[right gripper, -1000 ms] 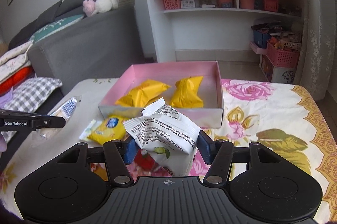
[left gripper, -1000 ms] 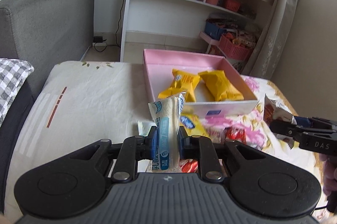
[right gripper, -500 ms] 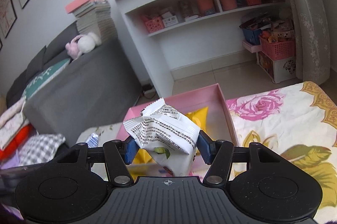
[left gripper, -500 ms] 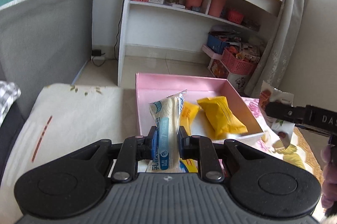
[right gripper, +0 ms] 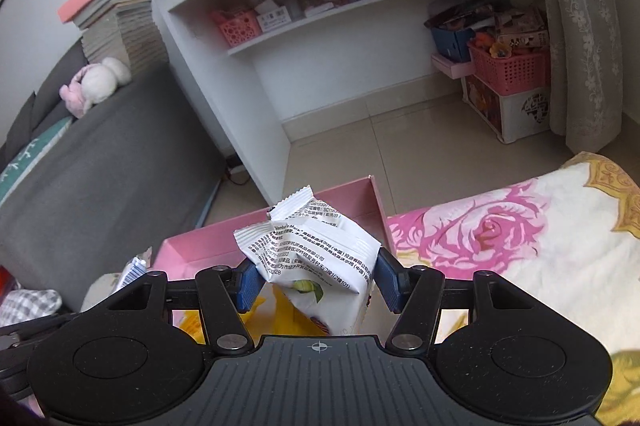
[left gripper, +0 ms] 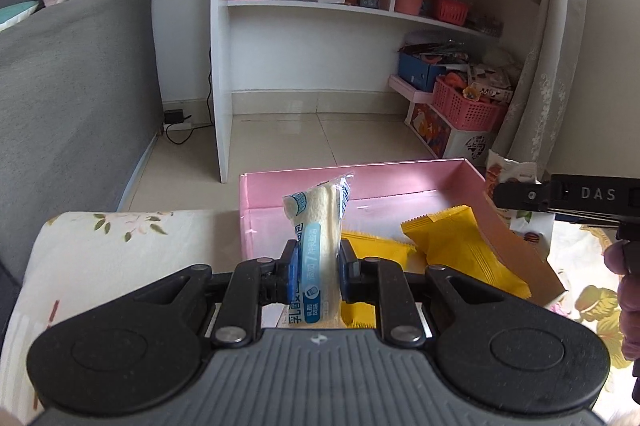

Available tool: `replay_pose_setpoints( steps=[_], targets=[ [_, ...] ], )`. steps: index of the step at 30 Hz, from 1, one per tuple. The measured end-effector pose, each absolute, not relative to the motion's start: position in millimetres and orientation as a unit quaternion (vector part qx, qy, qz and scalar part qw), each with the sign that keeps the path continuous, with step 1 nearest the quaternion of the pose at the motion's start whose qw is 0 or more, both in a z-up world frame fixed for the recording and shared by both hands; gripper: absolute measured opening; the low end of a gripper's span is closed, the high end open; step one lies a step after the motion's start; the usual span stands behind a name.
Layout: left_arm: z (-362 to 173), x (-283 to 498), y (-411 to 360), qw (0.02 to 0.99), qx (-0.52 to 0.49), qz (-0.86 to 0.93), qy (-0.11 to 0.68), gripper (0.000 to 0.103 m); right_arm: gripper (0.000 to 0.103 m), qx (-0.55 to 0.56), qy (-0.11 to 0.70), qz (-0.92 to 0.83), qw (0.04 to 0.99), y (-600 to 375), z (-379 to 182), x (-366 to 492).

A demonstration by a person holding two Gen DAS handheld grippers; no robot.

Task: Organize snacks
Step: 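Carry the milk-bread packet into the box while the right tool carries a white paper snack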

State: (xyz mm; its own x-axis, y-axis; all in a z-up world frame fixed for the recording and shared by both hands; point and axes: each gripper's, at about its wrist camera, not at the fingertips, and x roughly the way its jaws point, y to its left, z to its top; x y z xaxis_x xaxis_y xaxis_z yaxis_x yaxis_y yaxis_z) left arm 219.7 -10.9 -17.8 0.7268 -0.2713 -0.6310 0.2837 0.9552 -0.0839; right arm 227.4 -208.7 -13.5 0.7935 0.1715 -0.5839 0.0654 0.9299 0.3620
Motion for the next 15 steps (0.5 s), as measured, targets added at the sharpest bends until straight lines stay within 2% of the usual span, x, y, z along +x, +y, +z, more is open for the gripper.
replay_pose_setpoints(
  steps=[15],
  targets=[
    [-36,246,-29,0.93,0.049,-0.139,0.337,0.018,0.058,0.136,0.323,0.03,0.936,-197,-32,264]
  ],
)
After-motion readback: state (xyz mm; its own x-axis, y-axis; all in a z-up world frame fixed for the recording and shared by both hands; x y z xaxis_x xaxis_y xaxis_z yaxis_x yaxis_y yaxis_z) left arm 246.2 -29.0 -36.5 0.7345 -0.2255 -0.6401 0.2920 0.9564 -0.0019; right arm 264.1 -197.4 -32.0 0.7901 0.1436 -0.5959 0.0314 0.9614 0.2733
